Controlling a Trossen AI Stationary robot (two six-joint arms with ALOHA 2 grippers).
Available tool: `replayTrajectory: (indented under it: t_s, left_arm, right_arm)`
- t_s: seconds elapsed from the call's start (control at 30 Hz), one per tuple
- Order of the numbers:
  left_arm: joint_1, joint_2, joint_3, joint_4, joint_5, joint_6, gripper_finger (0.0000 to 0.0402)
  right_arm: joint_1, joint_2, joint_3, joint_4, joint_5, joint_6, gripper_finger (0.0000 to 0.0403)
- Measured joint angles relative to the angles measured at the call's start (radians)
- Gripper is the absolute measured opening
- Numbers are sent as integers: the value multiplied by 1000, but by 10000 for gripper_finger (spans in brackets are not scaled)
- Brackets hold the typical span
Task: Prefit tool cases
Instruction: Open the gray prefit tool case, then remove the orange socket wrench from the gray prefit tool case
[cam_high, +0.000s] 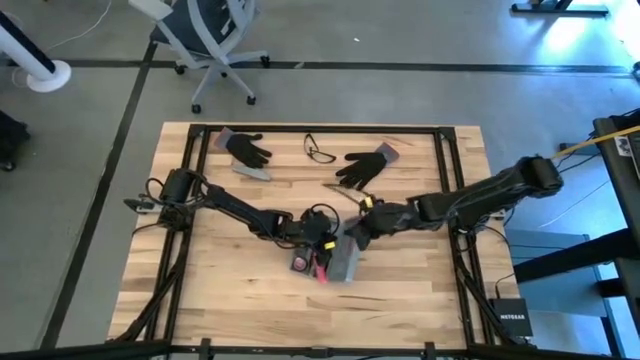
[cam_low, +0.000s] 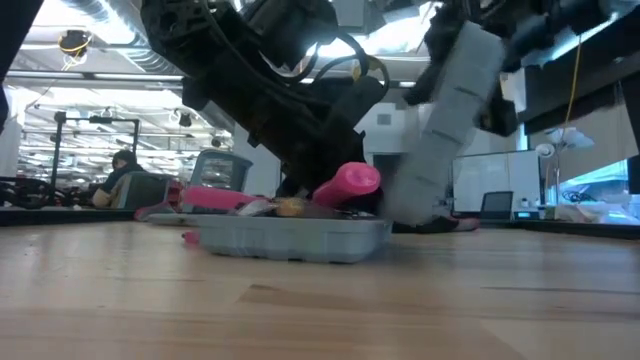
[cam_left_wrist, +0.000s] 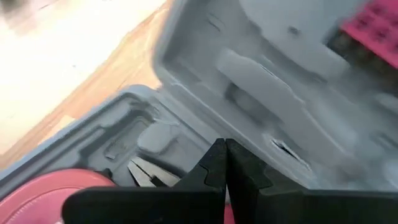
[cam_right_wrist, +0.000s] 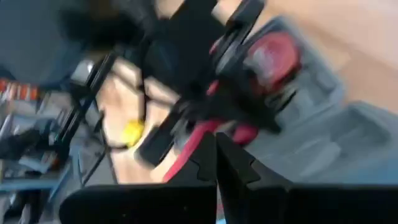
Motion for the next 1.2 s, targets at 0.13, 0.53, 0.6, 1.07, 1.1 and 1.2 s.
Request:
replayTrajectory:
  t_s: [0.13, 0.53, 0.6, 1.07, 1.1, 1.2]
  left_arm:
    - [0, 0, 0, 1, 1, -2, 0]
    - [11, 0, 0, -4, 6, 0, 0]
    - [12, 0, 0, -3, 6, -2, 0]
    - [51, -137, 16, -25, 5, 196, 0]
    - [56, -156, 16, -49, 5, 212, 0]
    - [72, -231, 18, -192, 17, 218, 0]
  right_arm:
    - [45, 49, 18, -68, -55, -4, 0]
    - [118, 53, 3, -367, 32, -3, 0]
    - [118, 65, -6, -353, 66, -2, 0]
    - [79, 7, -12, -325, 219, -43, 0]
    - [71, 0, -12, -323, 219, -51, 0]
    - [47, -15, -12, -303, 200, -75, 0]
